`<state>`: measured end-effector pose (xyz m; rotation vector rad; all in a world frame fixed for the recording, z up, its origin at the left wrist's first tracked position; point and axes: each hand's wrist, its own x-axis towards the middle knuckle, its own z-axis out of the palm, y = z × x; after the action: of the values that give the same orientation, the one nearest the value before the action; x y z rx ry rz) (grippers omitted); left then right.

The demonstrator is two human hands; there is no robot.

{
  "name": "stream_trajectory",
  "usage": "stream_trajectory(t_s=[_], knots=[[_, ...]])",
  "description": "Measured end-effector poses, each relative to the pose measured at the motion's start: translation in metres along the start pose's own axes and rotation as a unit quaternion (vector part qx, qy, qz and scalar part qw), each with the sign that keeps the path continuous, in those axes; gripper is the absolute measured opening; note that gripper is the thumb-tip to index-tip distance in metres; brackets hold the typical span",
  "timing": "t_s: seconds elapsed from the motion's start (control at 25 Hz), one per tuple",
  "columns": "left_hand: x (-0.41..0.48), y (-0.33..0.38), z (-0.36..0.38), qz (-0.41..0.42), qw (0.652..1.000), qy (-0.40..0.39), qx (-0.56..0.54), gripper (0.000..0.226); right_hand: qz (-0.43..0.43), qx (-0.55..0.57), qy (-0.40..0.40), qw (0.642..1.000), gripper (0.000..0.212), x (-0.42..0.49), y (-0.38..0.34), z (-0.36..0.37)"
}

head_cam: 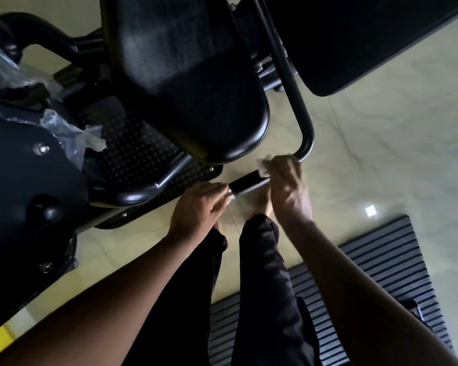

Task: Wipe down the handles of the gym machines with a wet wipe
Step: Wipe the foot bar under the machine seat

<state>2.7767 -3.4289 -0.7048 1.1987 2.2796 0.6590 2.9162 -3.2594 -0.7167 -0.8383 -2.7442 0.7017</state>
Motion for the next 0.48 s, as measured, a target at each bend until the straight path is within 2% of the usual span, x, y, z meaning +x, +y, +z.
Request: stream_trajectory(t_s=[0.08, 0.12, 0.16, 0.2, 0.24, 0.28, 0.32, 0.36, 0.4, 0.44, 0.48], knots=[[0.000, 0.000, 0.001, -0.001, 1.000, 0.004, 0.002, 0.028, -0.087, -0.014, -0.030, 0.996, 0.027, -0.002, 0.002, -0.001], [0.000, 0.000, 0.002, 0.003, 1.000, 0.006, 0.001, 0.028, -0.062, -0.006, -0.015, 0.998, 0.026, 0.000, 0.006, -0.004], [0.000, -0.001, 0.002, 0.007, 1.000, 0.008, 0.001, 0.028, 0.010, 0.009, 0.031, 0.999, 0.025, 0.001, 0.009, -0.004], [0.000, -0.001, 0.002, 0.009, 1.000, 0.009, 0.001, 0.027, 0.119, 0.023, 0.097, 0.988, 0.022, 0.002, 0.004, -0.007], [0.000, -0.001, 0.002, 0.008, 1.000, 0.012, 0.003, 0.027, 0.245, 0.046, 0.152, 0.956, 0.018, 0.001, 0.000, -0.004], [-0.001, -0.001, 0.001, 0.006, 1.000, 0.015, 0.005, 0.028, 0.369, 0.101, 0.196, 0.903, 0.013, 0.003, -0.011, 0.002], [-0.001, 0.000, 0.001, 0.005, 1.000, 0.015, 0.004, 0.028, 0.483, 0.173, 0.230, 0.827, 0.012, 0.006, -0.023, 0.007], [-0.002, 0.001, 0.001, 0.004, 1.000, 0.015, 0.002, 0.028, 0.567, 0.250, 0.254, 0.743, 0.013, 0.010, -0.038, 0.011], [-0.003, 0.003, 0.001, 0.005, 1.000, 0.015, 0.000, 0.028, 0.611, 0.328, 0.275, 0.665, 0.013, 0.012, -0.048, 0.015], [-0.004, 0.003, 0.002, 0.008, 1.000, 0.014, -0.001, 0.029, 0.629, 0.376, 0.287, 0.616, 0.013, 0.012, -0.057, 0.019], [-0.005, 0.003, 0.002, 0.012, 1.000, 0.012, -0.004, 0.031, 0.626, 0.391, 0.280, 0.614, 0.012, 0.005, -0.062, 0.026]])
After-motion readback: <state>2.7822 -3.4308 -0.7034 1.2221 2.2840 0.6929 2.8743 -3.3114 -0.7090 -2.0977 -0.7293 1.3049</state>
